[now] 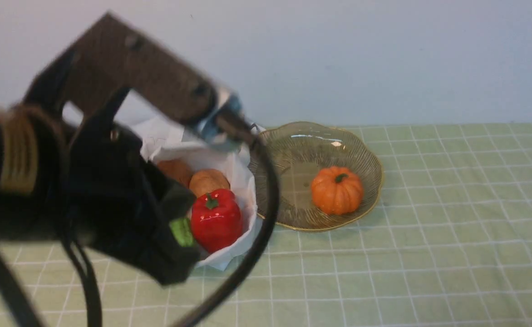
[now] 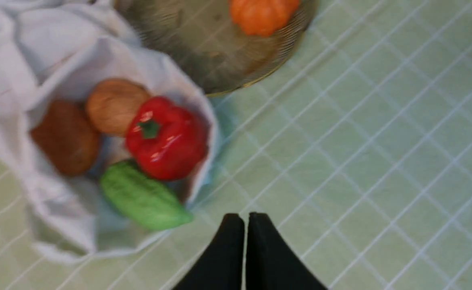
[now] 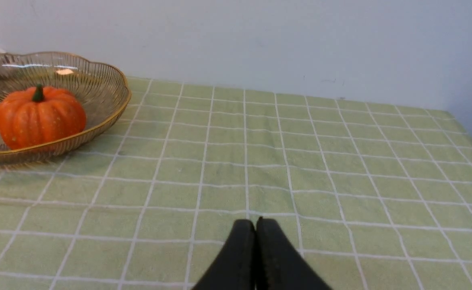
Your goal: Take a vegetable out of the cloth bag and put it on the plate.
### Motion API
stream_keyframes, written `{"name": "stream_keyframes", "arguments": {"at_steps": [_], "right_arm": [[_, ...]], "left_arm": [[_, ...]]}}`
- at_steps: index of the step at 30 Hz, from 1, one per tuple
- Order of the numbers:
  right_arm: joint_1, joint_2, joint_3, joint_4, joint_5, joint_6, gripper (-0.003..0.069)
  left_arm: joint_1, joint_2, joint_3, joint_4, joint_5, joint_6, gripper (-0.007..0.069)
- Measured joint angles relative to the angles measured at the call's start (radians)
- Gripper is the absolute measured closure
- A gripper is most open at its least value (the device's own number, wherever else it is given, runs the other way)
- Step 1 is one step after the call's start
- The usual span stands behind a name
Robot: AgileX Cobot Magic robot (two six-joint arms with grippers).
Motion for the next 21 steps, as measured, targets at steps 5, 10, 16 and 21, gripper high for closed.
{"name": "stream_keyframes", "arguments": {"at_steps": [5, 10, 16, 21], "right_arm": [[0.0, 0.0, 0.0, 0.0, 0.0, 0.0, 0.0674], [0.0, 0.0, 0.0, 0.0, 0.0, 0.0, 0.0674], [0.0, 0.0, 0.0, 0.0, 0.0, 0.0, 0.0674], [0.0, 0.0, 0.0, 0.0, 0.0, 0.0, 0.0674]], "left_arm": [[-0.001, -0.158, 0.384, -0.145, -0.433, 0.005, 0.0629], [-0.001, -0.208, 0.552, -0.181, -0.581, 0.006, 0.0629], [-0.001, -0.211, 0.615, -0.186, -0.587, 0.006, 0.0629], [-0.001, -0.211, 0.615, -0.156, -0.587, 0.006, 0.0629]]}}
